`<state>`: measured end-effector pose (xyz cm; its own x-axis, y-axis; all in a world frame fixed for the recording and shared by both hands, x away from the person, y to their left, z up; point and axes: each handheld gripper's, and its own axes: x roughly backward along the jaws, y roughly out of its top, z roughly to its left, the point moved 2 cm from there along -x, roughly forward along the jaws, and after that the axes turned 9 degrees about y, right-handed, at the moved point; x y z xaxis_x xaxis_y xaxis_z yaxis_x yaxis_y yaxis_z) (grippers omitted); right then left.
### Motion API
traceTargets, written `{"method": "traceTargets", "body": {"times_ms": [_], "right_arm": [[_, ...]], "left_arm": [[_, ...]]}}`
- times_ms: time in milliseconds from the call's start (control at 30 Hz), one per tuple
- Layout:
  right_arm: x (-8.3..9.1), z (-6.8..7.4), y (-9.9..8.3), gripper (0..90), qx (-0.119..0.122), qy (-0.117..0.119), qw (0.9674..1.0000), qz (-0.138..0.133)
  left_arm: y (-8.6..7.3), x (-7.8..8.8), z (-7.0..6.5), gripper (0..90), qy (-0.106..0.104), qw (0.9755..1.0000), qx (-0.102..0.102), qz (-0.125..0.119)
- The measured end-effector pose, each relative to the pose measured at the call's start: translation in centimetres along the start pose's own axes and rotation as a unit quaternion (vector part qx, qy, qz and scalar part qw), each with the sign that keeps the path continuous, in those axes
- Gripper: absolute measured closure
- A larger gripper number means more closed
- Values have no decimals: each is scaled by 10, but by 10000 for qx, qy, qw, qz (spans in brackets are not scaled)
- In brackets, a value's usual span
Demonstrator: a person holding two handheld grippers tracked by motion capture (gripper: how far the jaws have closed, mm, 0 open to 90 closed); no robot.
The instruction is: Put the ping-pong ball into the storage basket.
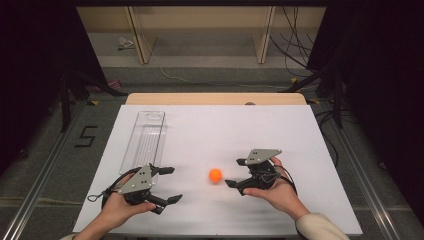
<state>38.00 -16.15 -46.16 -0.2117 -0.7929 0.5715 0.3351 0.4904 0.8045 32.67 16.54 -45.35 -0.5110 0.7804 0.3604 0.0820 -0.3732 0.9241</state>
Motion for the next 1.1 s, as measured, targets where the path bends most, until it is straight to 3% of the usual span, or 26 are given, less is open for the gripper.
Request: {"method": "traceTargets", "body": {"times_ms": [1100], "right_arm": [[-55, -4, 12, 163, 125, 222, 9988, 421]], "left_arm": [[0, 0, -1, 165, -21, 10000, -10, -2]]}}
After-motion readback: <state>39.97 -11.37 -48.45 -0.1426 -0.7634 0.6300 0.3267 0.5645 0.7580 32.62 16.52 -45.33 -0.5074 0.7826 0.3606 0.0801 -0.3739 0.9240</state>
